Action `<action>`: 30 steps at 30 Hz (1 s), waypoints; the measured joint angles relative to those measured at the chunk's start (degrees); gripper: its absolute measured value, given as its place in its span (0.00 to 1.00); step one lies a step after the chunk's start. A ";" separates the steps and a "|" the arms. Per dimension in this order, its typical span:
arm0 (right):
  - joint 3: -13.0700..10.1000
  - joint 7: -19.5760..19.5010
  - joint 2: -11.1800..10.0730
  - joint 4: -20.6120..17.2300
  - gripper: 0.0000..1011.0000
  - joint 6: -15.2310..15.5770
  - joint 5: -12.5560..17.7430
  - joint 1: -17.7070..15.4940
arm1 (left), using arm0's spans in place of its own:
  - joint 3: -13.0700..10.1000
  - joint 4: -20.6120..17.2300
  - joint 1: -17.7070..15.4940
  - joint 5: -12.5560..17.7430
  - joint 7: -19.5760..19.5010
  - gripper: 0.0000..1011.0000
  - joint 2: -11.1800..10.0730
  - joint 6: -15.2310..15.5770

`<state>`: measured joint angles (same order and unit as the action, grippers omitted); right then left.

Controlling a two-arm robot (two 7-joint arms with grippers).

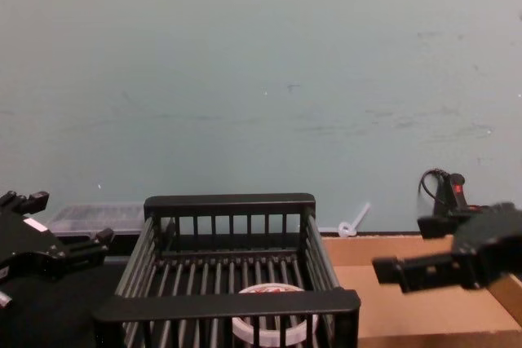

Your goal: Pick up the white tape and place it into the black box , Pick up the silver tape and place it into the brown box.

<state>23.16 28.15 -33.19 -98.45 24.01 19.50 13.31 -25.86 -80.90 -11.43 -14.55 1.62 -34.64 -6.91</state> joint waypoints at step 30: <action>6.79 1.85 -5.61 -1.05 0.99 6.17 2.21 -2.03 | 0.00 0.00 0.00 0.00 0.00 0.99 0.00 0.00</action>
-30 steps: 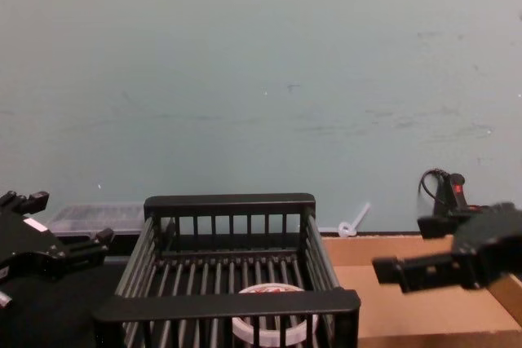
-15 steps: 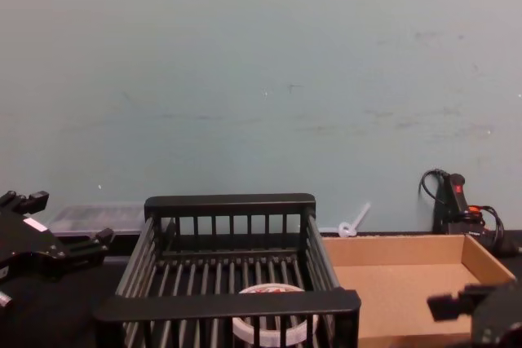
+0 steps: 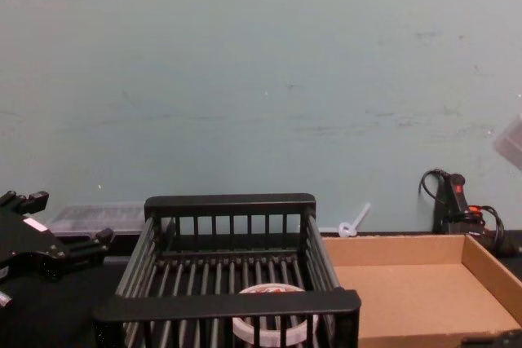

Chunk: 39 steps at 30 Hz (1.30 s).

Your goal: Pick up the white tape and place it into the black box , Pick up the silver tape and place it into the brown box.

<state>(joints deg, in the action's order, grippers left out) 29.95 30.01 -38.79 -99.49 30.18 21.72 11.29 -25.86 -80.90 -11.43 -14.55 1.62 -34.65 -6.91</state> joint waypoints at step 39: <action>5.04 2.31 -0.53 2.92 0.99 1.55 -0.65 3.24 | 0.00 0.00 0.00 0.00 0.00 0.99 0.00 0.00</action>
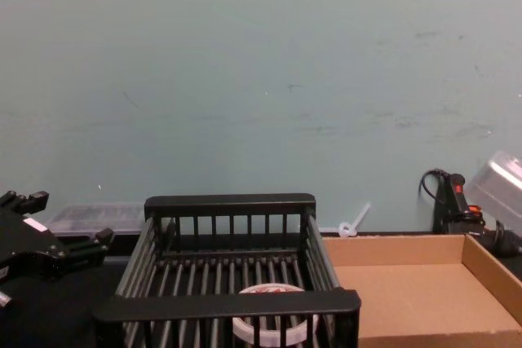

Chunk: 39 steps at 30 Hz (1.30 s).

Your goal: Pick up the white tape and place it into the black box , Pick up the silver tape and place it into the brown box.

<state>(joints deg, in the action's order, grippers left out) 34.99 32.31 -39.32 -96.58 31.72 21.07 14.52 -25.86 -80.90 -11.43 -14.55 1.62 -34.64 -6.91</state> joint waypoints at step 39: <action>0.96 -0.16 1.35 1.98 0.98 0.14 -1.05 0.90 | 0.00 0.00 0.00 0.00 0.00 0.99 0.00 0.00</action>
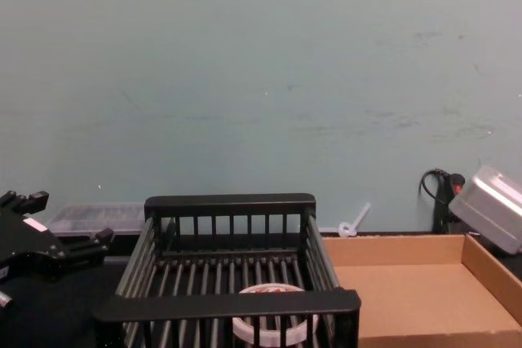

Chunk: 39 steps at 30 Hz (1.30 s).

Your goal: Pick up the white tape and place it into the black box , Pick up the silver tape and place it into the brown box.

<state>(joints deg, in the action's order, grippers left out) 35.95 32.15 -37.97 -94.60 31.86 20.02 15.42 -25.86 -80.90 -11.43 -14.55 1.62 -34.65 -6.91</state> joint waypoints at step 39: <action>-0.03 0.00 -0.04 -0.04 0.17 -0.02 0.09 -0.01 | 0.00 0.00 0.00 0.00 0.00 0.99 0.00 0.00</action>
<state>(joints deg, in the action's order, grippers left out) 35.92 32.15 -38.01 -94.64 31.84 20.11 15.41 -25.86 -80.90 -11.43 -14.55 1.62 -34.65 -6.91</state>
